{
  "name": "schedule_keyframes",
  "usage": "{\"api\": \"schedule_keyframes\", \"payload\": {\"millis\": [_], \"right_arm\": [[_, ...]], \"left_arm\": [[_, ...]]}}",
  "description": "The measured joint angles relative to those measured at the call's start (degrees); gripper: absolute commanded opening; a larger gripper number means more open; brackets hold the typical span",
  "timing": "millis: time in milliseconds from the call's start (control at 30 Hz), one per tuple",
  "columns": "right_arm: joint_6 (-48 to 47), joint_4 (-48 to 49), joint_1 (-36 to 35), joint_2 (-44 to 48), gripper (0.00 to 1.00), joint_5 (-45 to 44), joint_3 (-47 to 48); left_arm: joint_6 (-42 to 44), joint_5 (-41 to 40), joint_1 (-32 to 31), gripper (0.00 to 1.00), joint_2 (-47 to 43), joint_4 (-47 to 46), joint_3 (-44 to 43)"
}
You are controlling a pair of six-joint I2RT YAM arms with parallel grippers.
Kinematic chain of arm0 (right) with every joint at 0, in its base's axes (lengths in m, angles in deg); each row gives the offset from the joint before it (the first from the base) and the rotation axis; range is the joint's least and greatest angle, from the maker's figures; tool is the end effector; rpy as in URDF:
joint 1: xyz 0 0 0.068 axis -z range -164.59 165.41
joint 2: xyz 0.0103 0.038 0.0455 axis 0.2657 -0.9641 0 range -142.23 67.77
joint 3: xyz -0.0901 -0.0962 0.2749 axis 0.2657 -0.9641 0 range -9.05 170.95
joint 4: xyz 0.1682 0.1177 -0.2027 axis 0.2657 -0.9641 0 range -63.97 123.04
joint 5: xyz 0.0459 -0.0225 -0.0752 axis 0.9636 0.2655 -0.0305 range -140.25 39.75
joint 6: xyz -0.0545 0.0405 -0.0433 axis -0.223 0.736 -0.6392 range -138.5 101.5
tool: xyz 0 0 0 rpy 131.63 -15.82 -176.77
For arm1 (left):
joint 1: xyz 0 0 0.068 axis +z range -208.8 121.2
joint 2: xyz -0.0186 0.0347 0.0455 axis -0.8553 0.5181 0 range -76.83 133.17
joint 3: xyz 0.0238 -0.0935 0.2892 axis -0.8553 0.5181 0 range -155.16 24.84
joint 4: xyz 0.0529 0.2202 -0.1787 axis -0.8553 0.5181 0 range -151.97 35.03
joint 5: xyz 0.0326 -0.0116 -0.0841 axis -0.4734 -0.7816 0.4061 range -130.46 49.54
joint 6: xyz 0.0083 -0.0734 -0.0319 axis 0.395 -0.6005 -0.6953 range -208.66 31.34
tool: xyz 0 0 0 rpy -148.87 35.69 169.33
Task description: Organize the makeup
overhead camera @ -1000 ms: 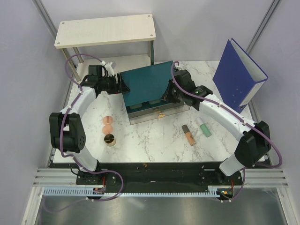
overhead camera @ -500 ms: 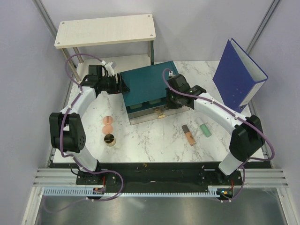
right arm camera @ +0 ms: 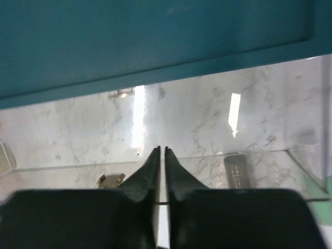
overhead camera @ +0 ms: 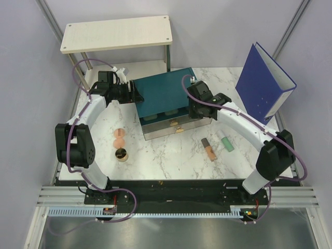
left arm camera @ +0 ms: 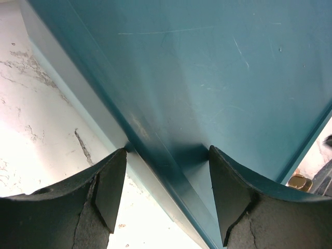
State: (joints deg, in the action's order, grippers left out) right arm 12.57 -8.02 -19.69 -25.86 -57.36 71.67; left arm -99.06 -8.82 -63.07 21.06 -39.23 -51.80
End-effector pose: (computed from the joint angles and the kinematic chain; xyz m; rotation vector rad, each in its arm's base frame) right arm 0.3349 0.2248 0.2917 -0.0379 2.5310 0.3177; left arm 0.4296 -0.0687 0.2719 0.1536 2.3155 -0.7726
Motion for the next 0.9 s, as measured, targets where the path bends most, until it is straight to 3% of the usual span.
{"api": "schedule_keyframes", "payload": {"millis": [100, 200, 233, 333, 467, 900], "right_arm": [[-0.4, 1.0, 0.1, 3.5, 0.34, -6.1, 0.0], [-1.8, 2.6, 0.6, 8.3, 0.57, -10.9, 0.2], [-3.3, 3.3, 1.1, 10.3, 0.70, -12.4, 0.4], [-6.6, 4.4, 2.9, 14.6, 0.85, -14.6, 0.5], [-9.5, 3.9, 5.6, 19.1, 0.86, -15.7, -1.6], [-6.7, -9.3, 12.1, 33.8, 0.83, -13.2, -23.0]], "left_arm": [[0.0, 0.0, 0.0, 0.71, 0.0, 0.2, -0.2], [0.2, 0.0, 0.0, 0.71, 0.1, 0.3, -0.2], [0.2, 0.0, 0.0, 0.71, 0.1, 0.3, -0.2], [0.2, 0.0, 0.0, 0.71, 0.1, 0.3, -0.3], [0.2, 0.0, 0.0, 0.71, 0.2, 0.3, -0.3], [0.8, 0.2, 0.0, 0.72, 0.5, 0.6, -0.7]]}}
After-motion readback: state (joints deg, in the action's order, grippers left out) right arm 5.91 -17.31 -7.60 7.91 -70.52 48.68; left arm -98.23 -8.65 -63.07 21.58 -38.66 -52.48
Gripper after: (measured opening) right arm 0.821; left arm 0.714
